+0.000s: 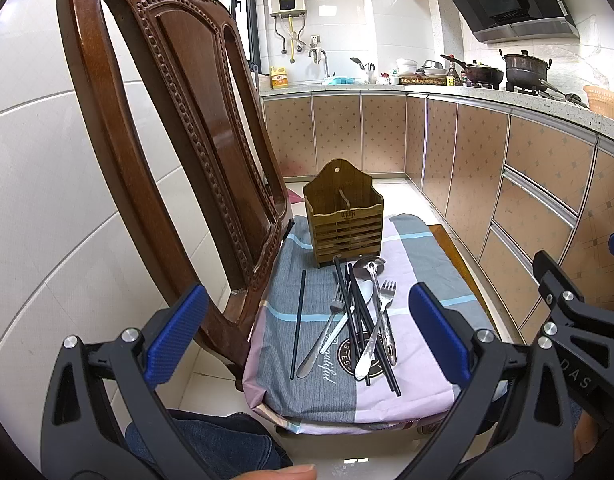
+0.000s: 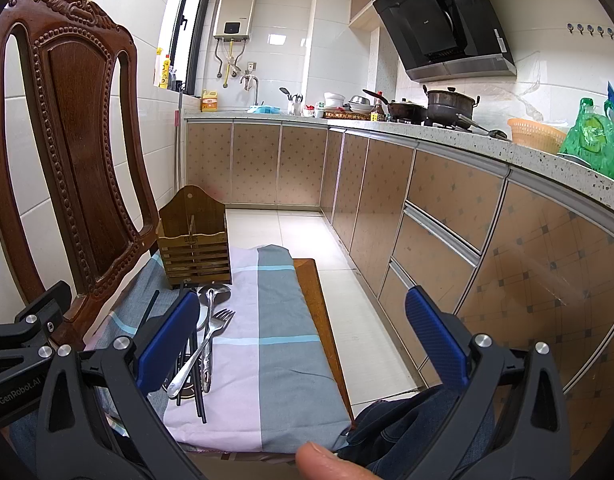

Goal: Organize utensils

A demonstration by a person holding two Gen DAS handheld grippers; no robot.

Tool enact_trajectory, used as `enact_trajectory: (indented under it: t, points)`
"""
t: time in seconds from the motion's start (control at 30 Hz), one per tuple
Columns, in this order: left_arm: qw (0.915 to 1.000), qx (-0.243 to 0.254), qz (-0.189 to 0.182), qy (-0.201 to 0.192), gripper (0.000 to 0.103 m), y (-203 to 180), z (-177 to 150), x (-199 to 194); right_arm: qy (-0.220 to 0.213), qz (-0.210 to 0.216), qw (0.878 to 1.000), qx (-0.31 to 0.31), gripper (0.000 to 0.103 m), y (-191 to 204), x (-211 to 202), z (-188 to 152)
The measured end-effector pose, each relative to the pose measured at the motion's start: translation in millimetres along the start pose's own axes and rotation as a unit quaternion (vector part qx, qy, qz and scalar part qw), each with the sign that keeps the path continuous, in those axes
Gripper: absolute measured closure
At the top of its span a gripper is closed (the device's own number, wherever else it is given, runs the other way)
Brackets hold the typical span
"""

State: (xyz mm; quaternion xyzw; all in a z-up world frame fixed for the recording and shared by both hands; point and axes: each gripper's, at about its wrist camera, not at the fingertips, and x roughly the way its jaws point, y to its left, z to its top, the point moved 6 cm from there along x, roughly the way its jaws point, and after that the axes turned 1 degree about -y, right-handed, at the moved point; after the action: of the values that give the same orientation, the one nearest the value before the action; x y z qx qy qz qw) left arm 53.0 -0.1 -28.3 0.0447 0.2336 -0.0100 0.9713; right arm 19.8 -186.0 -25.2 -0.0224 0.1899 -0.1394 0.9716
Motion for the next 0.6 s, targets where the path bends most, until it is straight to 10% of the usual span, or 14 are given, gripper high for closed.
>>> enact_trajectory:
  t: [0.6]
  points:
    - [1.0000,0.000,0.000,0.000,0.004,0.2,0.0,0.0,0.000,0.000,1.000,0.000,0.002,2.0,0.5,0.1]
